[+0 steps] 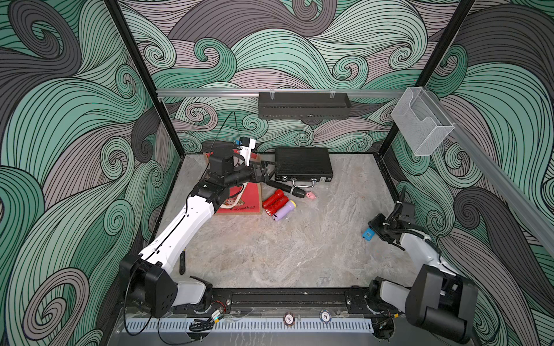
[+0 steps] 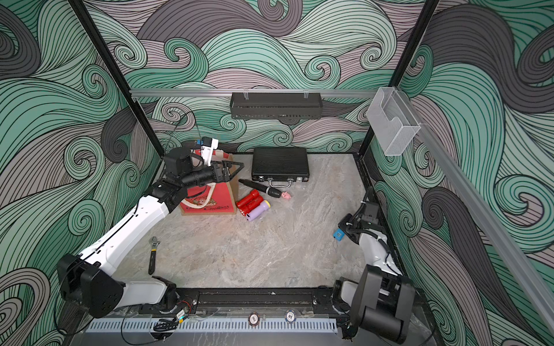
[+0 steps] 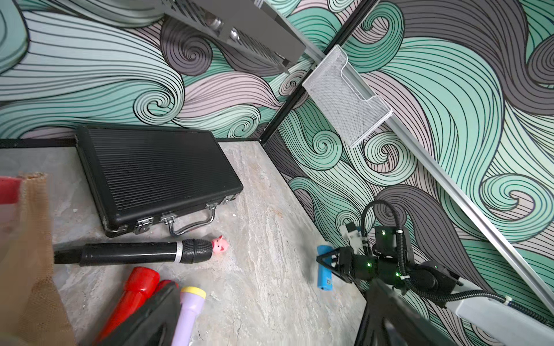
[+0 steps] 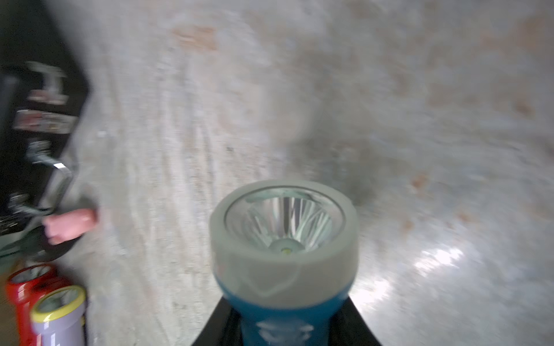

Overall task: Put the flashlights into the tote bags
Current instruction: Pick up the flashlight from the center of the board.

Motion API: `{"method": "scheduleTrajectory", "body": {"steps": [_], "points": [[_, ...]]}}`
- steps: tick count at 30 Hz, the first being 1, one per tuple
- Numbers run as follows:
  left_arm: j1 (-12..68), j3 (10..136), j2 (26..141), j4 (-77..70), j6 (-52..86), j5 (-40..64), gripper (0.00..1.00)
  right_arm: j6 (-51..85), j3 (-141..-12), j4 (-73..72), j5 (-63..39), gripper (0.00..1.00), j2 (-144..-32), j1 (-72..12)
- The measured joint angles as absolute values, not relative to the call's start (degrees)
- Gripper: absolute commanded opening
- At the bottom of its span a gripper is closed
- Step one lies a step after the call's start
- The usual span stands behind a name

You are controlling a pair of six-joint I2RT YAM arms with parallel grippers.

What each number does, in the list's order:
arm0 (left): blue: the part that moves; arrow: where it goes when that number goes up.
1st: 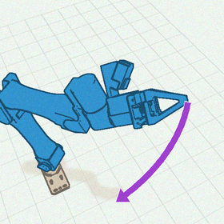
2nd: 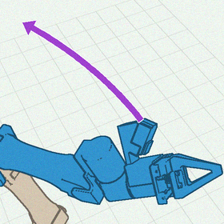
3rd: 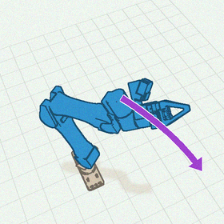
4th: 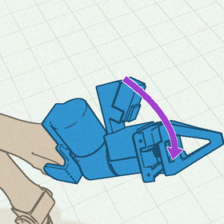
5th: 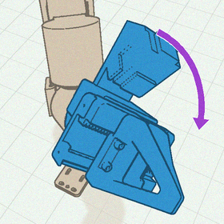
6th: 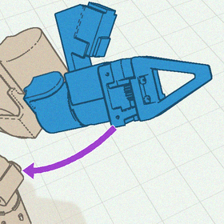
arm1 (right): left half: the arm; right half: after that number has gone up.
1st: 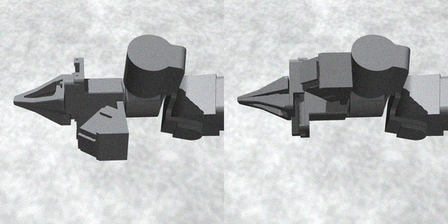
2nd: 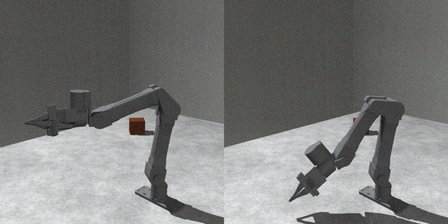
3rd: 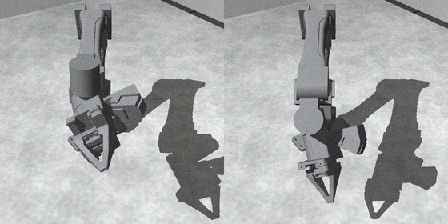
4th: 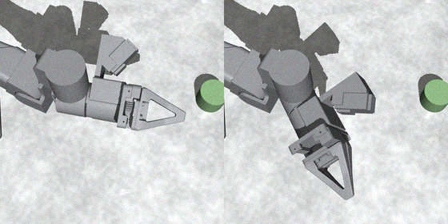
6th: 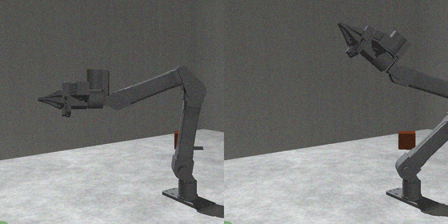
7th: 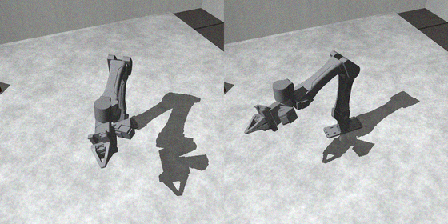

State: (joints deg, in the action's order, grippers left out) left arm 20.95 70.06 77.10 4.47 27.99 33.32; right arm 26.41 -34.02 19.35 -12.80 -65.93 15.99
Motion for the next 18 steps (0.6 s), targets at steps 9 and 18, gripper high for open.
{"method": "scheduleTrajectory", "body": {"steps": [9,18], "points": [[22.8,70.1,78.8,3.9,29.5,45.5,0.98,30.2,-42.3,1.3,-20.7,0.00,-65.1,-4.1],[24.7,70.0,78.9,-0.9,32.1,54.3,0.99,35.6,-54.2,-15.4,-23.8,0.00,-74.0,-18.0]]}}
